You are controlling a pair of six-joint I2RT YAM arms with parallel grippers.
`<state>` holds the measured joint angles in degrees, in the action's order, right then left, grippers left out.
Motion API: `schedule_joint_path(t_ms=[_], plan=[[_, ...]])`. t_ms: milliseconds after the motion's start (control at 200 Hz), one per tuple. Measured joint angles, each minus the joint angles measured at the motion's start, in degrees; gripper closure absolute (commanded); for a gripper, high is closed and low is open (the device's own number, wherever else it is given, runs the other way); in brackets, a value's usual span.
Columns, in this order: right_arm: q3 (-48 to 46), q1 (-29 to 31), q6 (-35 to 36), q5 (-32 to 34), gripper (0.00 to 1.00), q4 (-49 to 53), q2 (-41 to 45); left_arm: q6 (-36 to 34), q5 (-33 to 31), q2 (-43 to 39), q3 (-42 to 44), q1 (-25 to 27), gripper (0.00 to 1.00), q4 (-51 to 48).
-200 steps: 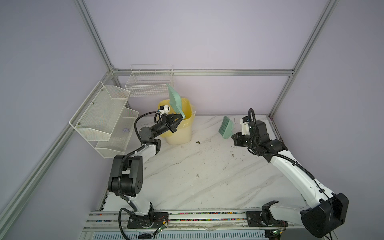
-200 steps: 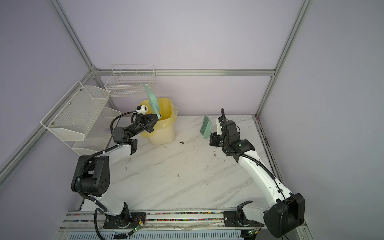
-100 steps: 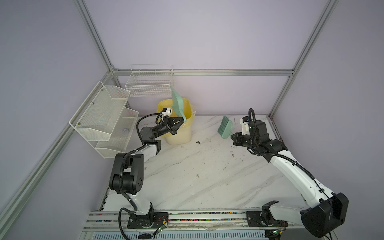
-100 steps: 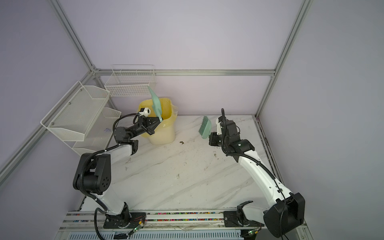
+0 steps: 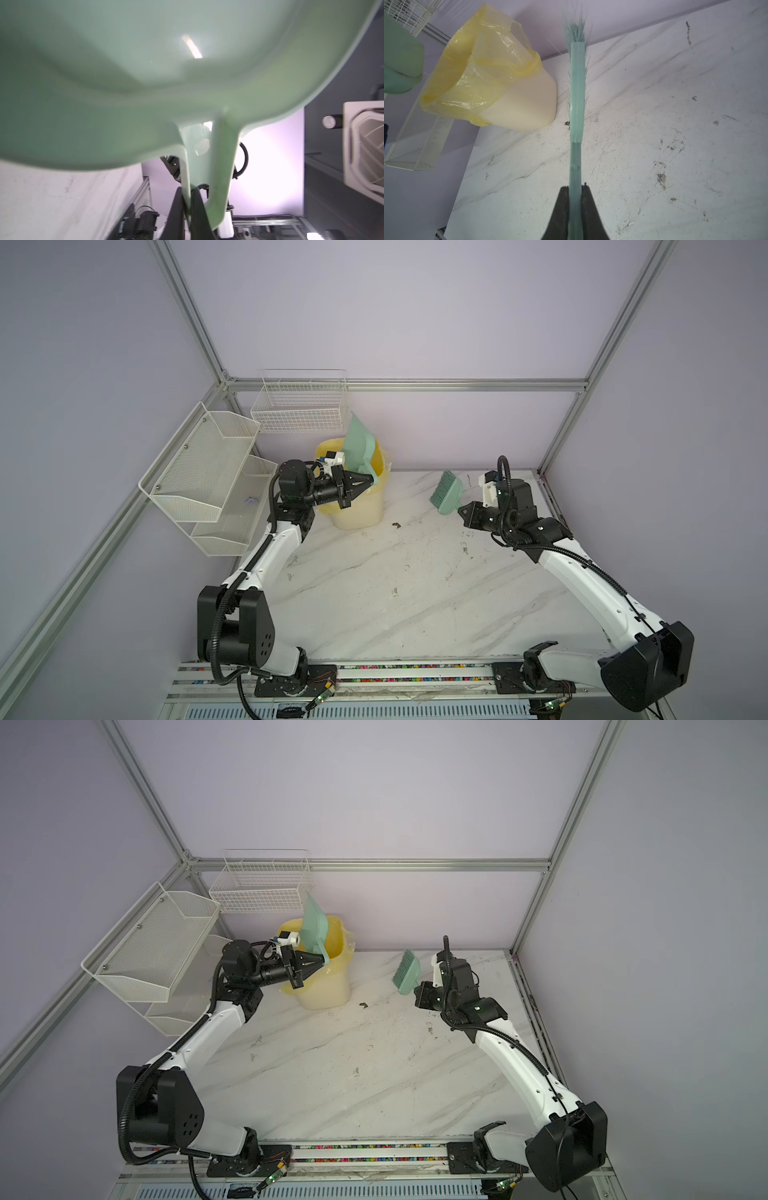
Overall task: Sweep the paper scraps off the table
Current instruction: 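Lower the empty dustpan to the table while the right gripper brings the brush over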
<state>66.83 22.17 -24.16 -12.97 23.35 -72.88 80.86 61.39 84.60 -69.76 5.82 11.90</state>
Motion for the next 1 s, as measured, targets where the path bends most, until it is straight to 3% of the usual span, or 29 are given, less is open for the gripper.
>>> schedule_joint_path(t_ms=[150,270,540,1000], plan=[[0.22,-1.29,-0.98,-1.75,1.00,-0.04,-1.84,-15.50,-4.66,-1.97,-6.64,4.07,1.00,-20.33],[1.27,-2.49,-1.22,-2.93,1.00,-0.37,-3.23,-23.52,-9.38,-1.92,-9.18,9.05,1.00,-31.71],[1.11,-7.13,-4.15,-4.79,1.00,-3.78,-2.45,-34.82,-21.35,3.02,-18.16,19.89,1.00,-50.03],[-6.56,-14.38,-9.35,-4.79,1.00,-9.46,7.28,-46.71,-39.32,15.32,-28.28,33.35,1.00,-67.65]])
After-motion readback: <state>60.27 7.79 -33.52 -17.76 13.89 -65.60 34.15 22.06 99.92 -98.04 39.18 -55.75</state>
